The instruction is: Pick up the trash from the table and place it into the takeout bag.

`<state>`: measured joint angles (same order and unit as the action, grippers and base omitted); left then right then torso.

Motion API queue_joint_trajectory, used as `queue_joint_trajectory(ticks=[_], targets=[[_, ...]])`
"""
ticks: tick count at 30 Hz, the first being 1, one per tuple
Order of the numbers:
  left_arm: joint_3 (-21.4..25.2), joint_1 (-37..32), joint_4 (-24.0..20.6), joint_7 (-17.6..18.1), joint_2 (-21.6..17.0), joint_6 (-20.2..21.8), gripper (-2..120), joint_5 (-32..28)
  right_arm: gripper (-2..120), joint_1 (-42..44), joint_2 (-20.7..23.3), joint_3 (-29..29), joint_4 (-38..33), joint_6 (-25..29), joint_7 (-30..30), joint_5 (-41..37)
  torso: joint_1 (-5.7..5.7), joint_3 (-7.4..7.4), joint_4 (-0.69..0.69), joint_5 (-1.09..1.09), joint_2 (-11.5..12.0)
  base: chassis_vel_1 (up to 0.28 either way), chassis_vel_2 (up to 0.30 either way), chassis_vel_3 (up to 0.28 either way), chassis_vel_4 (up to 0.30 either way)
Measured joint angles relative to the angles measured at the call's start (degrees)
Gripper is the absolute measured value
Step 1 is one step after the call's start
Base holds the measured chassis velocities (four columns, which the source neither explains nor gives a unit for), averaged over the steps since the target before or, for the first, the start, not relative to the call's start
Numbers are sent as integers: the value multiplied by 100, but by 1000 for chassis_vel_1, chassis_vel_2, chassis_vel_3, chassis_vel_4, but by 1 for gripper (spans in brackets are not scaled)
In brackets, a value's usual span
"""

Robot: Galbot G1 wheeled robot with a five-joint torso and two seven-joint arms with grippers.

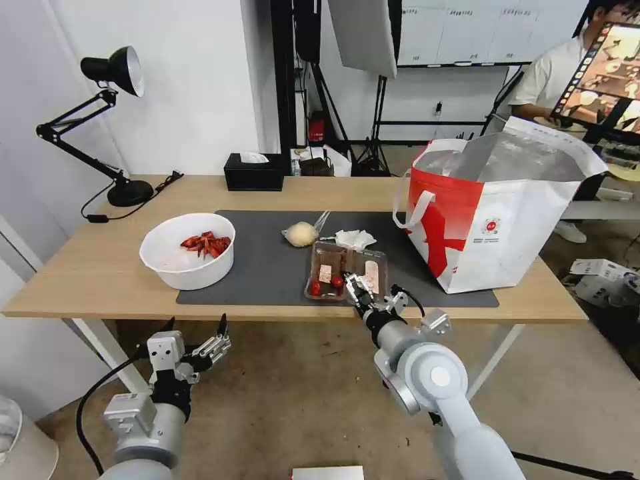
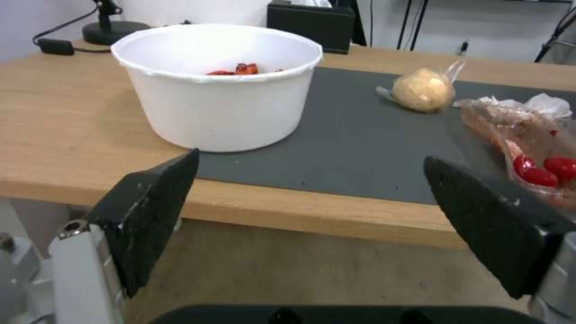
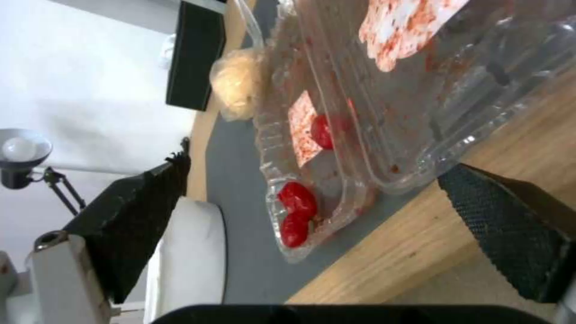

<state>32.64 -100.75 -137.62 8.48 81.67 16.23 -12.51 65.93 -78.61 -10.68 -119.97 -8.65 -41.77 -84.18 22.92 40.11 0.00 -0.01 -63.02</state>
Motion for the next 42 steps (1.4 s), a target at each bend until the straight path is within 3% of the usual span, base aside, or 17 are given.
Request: queue_joint_trajectory(ticks=[7, 13, 20, 24, 27, 30, 42], targets=[[0, -39, 7, 0, 21, -42, 100, 21, 100, 4, 81, 29, 24, 25, 321, 458, 0, 0, 0, 0, 0, 0, 0, 0, 0], [-1, -98, 7, 0, 46, -121, 100, 61, 100, -141, 362, 214, 101, 69, 1233, 1955, 0, 0, -1, 1, 0, 0, 0, 0, 0], [6, -104, -9, 0, 59, -144, 100, 70, 100, -717, 698, 569, 393, -339, 2026, 2504, 0, 0, -1, 0, 0, 0, 0, 0, 0], [4, -106, -9, 1, 83, -149, 100, 93, 100, -1206, 759, 895, 679, -790, 1918, 2347, 0, 0, 0, 1, 0, 0, 0, 0, 0], [7, -107, -4, 0, 94, -164, 100, 101, 100, -1548, 712, 1071, 937, -1106, 1390, 1804, 0, 0, 0, 1, 0, 0, 0, 0, 0], [22, -105, 8, 2, 112, -172, 100, 102, 100, -1842, 529, 1030, 1221, -1376, 663, 627, 0, 0, 1, 1, 0, 0, 0, 0, 0], [59, -55, 40, 6, 51, -178, 100, 72, 100, -1854, 570, 890, 1202, -1371, 531, 229, 0, 0, -1, 1, 0, 0, 0, 0, 0]])
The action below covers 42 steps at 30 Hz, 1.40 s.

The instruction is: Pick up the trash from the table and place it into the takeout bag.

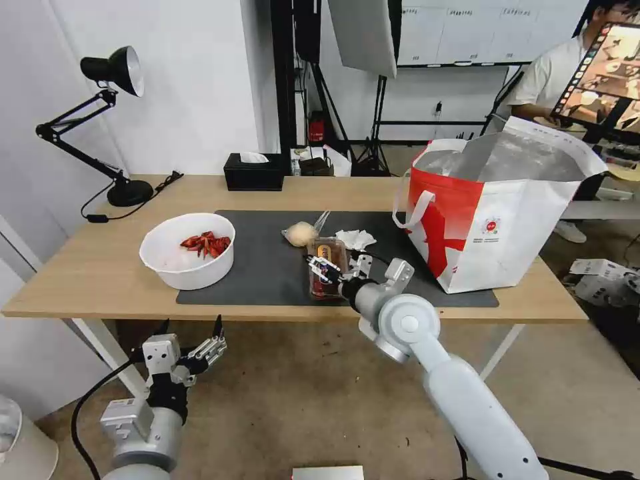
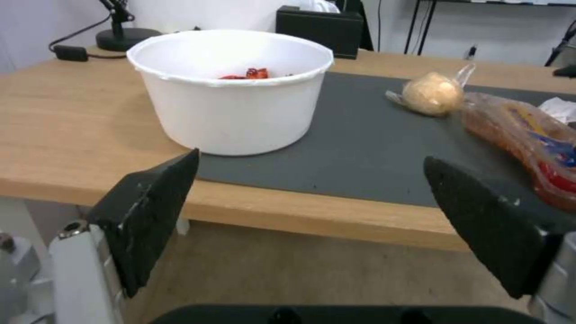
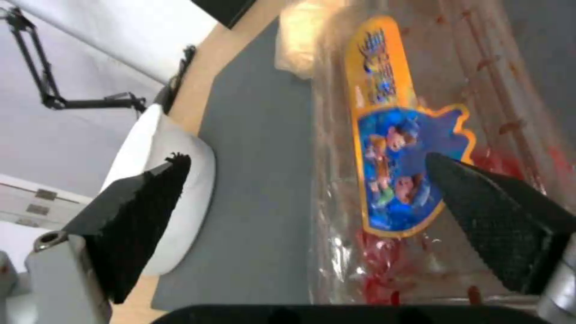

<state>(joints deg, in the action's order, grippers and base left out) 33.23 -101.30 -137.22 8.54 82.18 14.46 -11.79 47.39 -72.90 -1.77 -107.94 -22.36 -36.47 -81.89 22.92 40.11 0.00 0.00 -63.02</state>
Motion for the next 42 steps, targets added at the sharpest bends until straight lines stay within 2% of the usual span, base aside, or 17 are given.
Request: queue_joint_trajectory(ticks=[2, 4, 6, 7, 8, 9, 12, 13, 16, 17, 19, 20, 23, 24, 26, 35, 42], targets=[[-2, 6, 1, 1, -2, 0, 100, -4, 100, -13, 24, 0, -10, 69, 141, 74, 0, 0, 0, 0, 0, 0, 0, 0, 0], [-4, 21, 1, 3, -24, 0, 100, -27, 100, -253, 228, 94, 11, 181, 742, 680, 0, 0, 0, 0, 0, 0, 0, 0, 0], [-2, 29, -1, 3, -34, 0, 100, -45, 100, -303, 262, 121, 30, 189, 823, 785, -1, 0, -1, 0, 0, 0, 0, 0, 0], [17, 85, -14, 6, -113, 4, 100, -179, 100, -848, 529, 389, 273, 202, 1352, 1483, -1, 0, -1, -1, 0, 0, 0, 0, 0], [30, 140, -16, 7, -169, 20, 100, -298, 97, -1205, 684, 582, 488, 196, 1649, 1714, -1, 0, 1, 0, 0, 0, 0, 0, 0], [30, 140, -16, 7, -169, 20, 100, -298, 97, -1205, 684, 582, 488, 196, 1649, 1714, -1, 0, 1, 0, 0, 0, 0, 0, 0], [34, 402, -4, 19, -395, 173, 100, -874, 85, -2098, 1096, 1137, 1310, 189, 2858, 2201, 0, 0, 2, 0, 0, 0, 0, 0, 0], [34, 402, -4, 19, -395, 173, 100, -874, 85, -2098, 1096, 1137, 1310, 189, 2858, 2201, 0, 0, 2, 0, 0, 0, 0, 0, 0], [45, 685, 49, 22, -622, 344, 100, -1444, 70, -2690, 1379, 1713, 2239, 458, 4384, 2830, 0, 1, 0, 0, 0, 0, 0, 0, 0], [45, 685, 49, 22, -622, 344, 100, -1444, 70, -2690, 1379, 1713, 2239, 458, 4384, 2830, 0, 1, 0, 0, 0, 0, 0, 0, 0], [43, 773, 62, 24, -673, 404, 100, -1642, 60, -2887, 1456, 1969, 2677, 594, 5021, 3268, 1, 1, 0, -1, 1, 0, 0, 0, 0], [43, 773, 62, 24, -673, 404, 100, -1642, 60, -2887, 1456, 1969, 2677, 594, 5021, 3268, 1, 1, 0, -1, 1, 0, 0, 0, 0], [4, 810, 78, 24, -669, 454, 100, -1821, 44, -2986, 1475, 2127, 2961, 647, 5499, 3493, 0, 1, 0, -1, 1, 0, 0, 0, 0], [4, 810, 78, 24, -669, 454, 100, -1821, 44, -2986, 1475, 2127, 2961, 647, 5499, 3493, 0, 1, 0, -1, 1, 0, 0, 0, 0], [-12, 844, 95, 23, -666, 509, 100, -1925, 35, -3033, 1469, 2196, 3087, 644, 5671, 3604, 0, 1, 0, 0, 1, 0, 0, 0, 0], [-16, 1043, 141, 196, -747, 756, 100, -2142, 2, -3104, 1454, 2319, 3223, 438, 5764, 3640, 0, 0, 1, 0, 0, 0, 0, 0, 0], [-8, 1351, 319, 237, -881, 854, 100, -2213, 0, -3028, 1497, 2330, 3209, 333, 5834, 3620, 0, 0, 0, 1, 0, 0, 0, 0, 0]])
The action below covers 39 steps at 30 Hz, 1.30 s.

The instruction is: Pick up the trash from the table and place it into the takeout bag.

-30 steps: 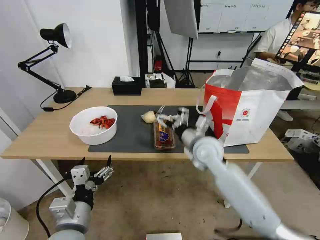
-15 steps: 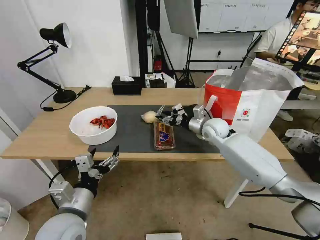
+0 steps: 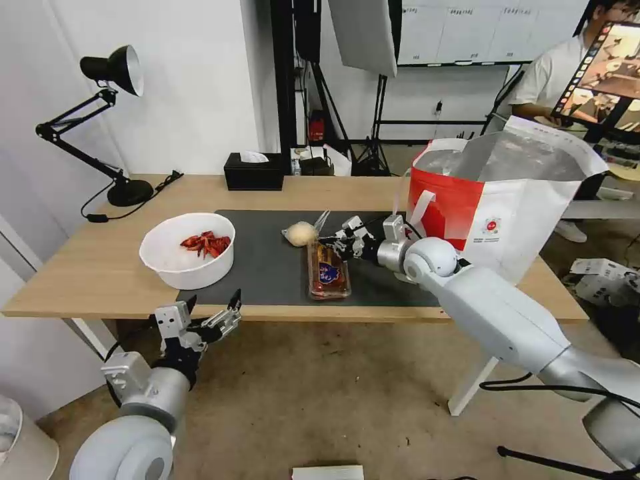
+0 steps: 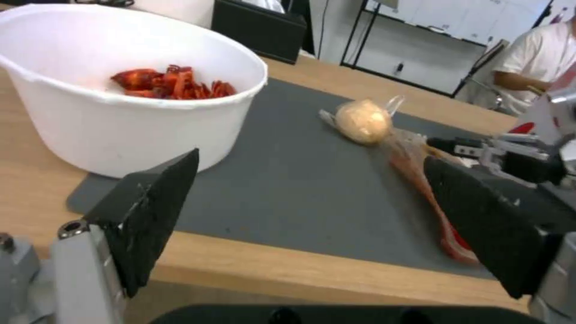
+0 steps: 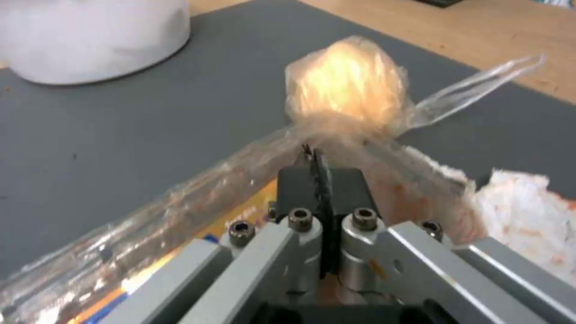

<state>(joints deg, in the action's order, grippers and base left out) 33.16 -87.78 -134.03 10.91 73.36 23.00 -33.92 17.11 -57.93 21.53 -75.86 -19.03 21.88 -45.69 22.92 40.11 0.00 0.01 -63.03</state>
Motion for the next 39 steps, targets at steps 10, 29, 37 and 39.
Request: queue_joint_trajectory(ticks=[10, 29, 37, 39], targets=[[-187, 467, 333, -28, -315, 76, 100, -791, 0, 109, 30, 0, -41, -19, -17, -27, 0, 0, 0, 0, 0, 0, 0, 0, 0], [-1028, 1626, 1275, -366, -866, 244, 100, -3518, 0, 134, 10, 76, -27, -8, -47, -66, 0, 0, 0, -1, 0, 0, 0, 0, 0], [-1492, 2117, 1744, -174, -714, 264, 100, -3520, 0, 135, 84, 91, -153, -8, -59, -137, 0, 0, 0, -1, 0, 0, 0, 0, 0], [-1571, 2178, 1815, -109, -682, 265, 100, -3499, 0, 135, 86, 91, -155, -7, -61, -142, 0, 1, 0, -1, 0, 0, 0, 0, 0]])
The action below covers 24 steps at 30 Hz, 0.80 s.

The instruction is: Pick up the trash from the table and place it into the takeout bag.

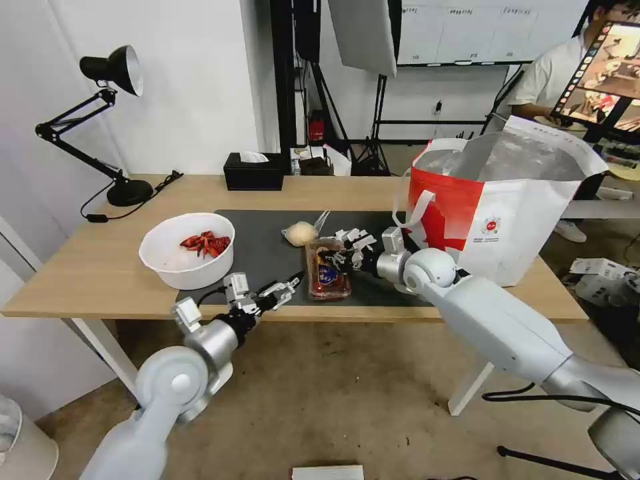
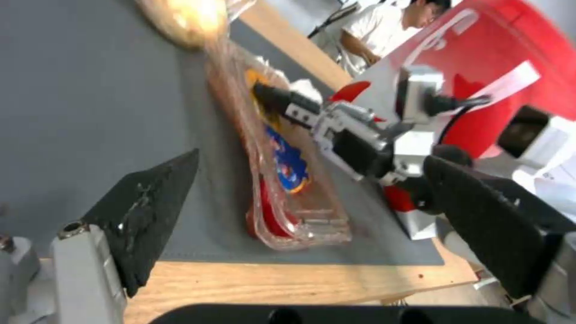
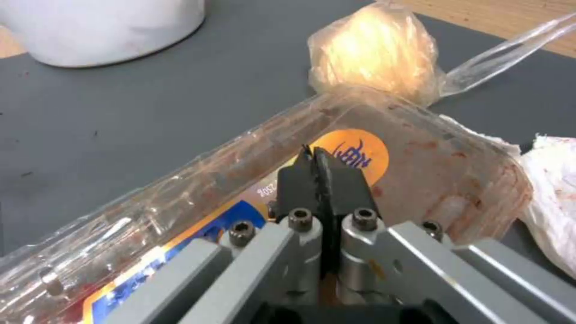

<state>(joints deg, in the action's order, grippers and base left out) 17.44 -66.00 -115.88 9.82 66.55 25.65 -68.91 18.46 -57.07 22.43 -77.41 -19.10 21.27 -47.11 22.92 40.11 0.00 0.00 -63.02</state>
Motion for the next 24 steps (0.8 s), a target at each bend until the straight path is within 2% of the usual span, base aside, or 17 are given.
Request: queue_joint_trajectory(ticks=[9, 12, 16, 24], targets=[[-352, 396, 217, 538, 109, 123, 100, 29, 0, 2, 3, -14, 3, 11, 3, -25, 0, 0, 0, 0, 0, 0, 0, 0, 0], [-452, 537, 266, 895, 169, 296, 100, -197, 0, 38, 7, -57, -13, 16, 14, -56, 0, -1, 0, 0, 0, 0, 0, 0, 0], [-531, 601, 336, 1096, 225, 370, 100, -327, 0, 55, 19, -69, -38, 17, 14, -62, 0, 0, 0, 0, 0, 0, 0, 0, 0], [-593, 732, 476, 1269, 318, 391, 100, -515, 0, 68, 85, -102, -78, 18, 15, -83, 0, -1, 0, 0, 0, 0, 0, 0, 0]])
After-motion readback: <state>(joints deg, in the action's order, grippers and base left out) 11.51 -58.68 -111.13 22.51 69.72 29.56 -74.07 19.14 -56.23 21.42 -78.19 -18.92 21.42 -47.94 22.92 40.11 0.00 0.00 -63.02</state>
